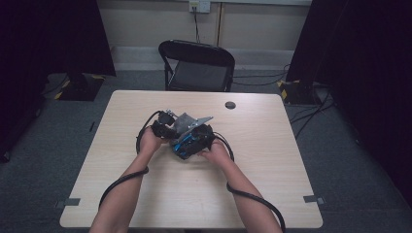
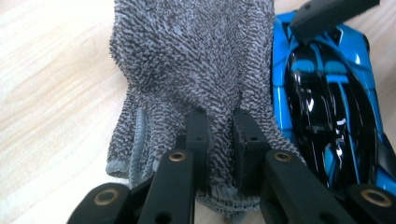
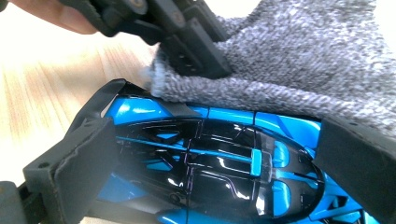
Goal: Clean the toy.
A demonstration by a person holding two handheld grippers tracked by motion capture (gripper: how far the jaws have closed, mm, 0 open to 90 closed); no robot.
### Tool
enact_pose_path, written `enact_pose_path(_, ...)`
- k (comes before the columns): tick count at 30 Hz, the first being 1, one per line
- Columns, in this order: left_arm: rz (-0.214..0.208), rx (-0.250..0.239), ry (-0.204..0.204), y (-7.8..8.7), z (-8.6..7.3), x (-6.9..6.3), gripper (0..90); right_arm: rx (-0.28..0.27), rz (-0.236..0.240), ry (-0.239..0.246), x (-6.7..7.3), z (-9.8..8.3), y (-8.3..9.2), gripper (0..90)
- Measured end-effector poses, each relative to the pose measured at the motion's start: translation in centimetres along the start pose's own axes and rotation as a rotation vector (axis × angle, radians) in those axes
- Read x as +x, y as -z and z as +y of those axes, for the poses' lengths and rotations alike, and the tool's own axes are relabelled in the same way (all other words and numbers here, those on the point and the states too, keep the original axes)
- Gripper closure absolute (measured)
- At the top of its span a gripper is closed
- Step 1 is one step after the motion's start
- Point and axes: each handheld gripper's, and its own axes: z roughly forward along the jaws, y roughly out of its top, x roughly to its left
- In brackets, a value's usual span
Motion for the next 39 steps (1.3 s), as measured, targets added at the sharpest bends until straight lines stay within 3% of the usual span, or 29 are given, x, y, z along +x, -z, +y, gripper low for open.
enact_pose_path(5,-0.011,-0.010,0.015,0.3,-0.7,0.1,78.9,-0.002,0.000,0.000,0.0,0.0,0.0,0.0)
enact_pose_path(12,0.005,0.006,-0.012,0.7,-1.0,-0.2,78.9,-0.001,0.000,0.000,0.0,0.0,0.0,0.0)
enact_pose_path(39,-0.001,0.003,-0.015,2.4,-3.3,-0.3,78.9,0.000,-0.001,0.000,0.0,0.0,0.0,0.0)
